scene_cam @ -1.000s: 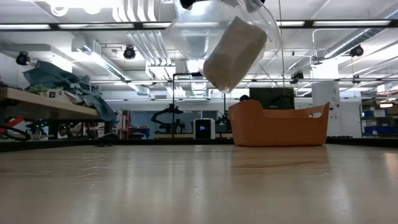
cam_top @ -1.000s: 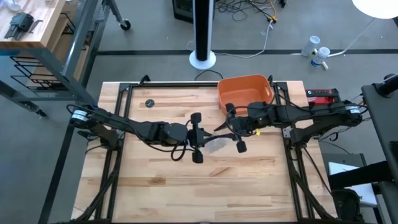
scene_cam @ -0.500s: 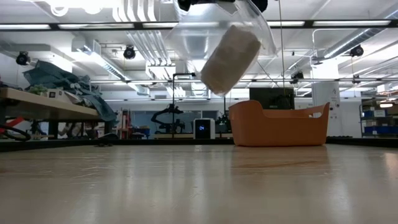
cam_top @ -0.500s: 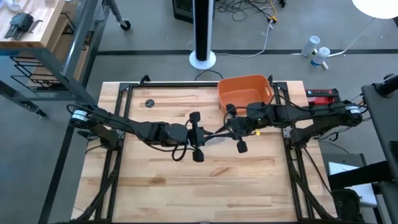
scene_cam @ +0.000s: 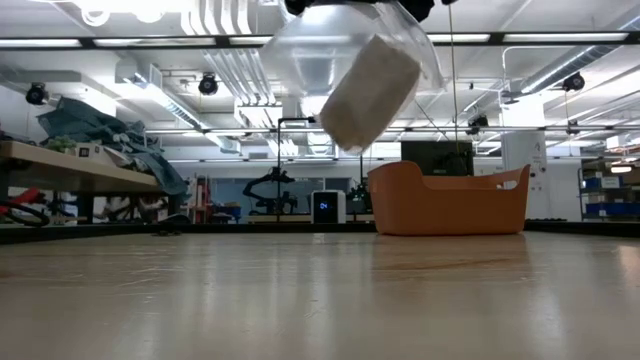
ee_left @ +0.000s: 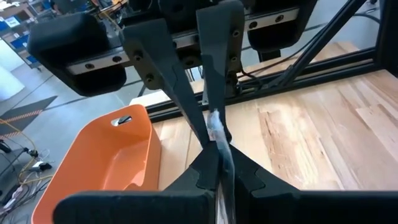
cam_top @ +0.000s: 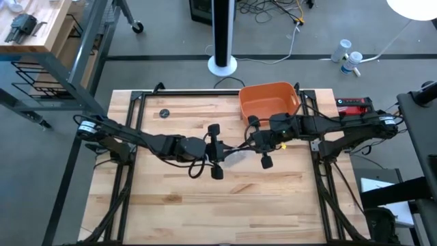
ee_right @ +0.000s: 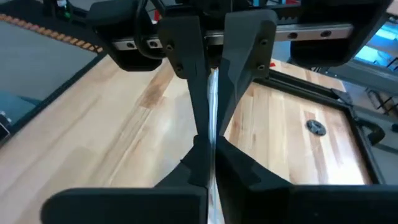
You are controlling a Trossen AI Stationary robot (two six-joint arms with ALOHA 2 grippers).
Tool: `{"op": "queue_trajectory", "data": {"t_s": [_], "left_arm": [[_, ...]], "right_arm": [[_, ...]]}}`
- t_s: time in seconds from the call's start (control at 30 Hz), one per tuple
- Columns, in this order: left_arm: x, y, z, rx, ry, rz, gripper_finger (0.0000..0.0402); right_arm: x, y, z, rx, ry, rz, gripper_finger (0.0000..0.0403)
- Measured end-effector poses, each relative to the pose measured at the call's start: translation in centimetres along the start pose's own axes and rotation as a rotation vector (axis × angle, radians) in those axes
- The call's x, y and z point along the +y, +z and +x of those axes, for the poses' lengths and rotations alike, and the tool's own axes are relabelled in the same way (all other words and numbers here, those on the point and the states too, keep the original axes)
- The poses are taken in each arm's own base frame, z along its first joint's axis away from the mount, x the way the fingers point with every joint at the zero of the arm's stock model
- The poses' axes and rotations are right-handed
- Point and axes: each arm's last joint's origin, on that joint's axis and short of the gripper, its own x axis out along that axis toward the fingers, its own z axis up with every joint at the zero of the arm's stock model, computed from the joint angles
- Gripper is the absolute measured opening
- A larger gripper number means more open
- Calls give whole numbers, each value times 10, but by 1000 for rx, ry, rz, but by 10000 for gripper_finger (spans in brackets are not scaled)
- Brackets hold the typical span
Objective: Roll bandage
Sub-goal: Close the transparent zip bag
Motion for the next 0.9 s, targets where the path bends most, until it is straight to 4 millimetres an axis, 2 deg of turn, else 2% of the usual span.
{"op": "queue_trajectory", "data": {"t_s": [0.47,0.7,0.9], "left_arm": [[-11,3,-6,-9,-31,31,0],[-14,5,-9,-15,-36,47,0],[-20,4,-12,8,-10,63,0]], "right_arm": [[1,-5,0,46,17,4,77],[1,-5,0,45,17,-22,87],[0,-1,-1,6,6,-66,81]]}}
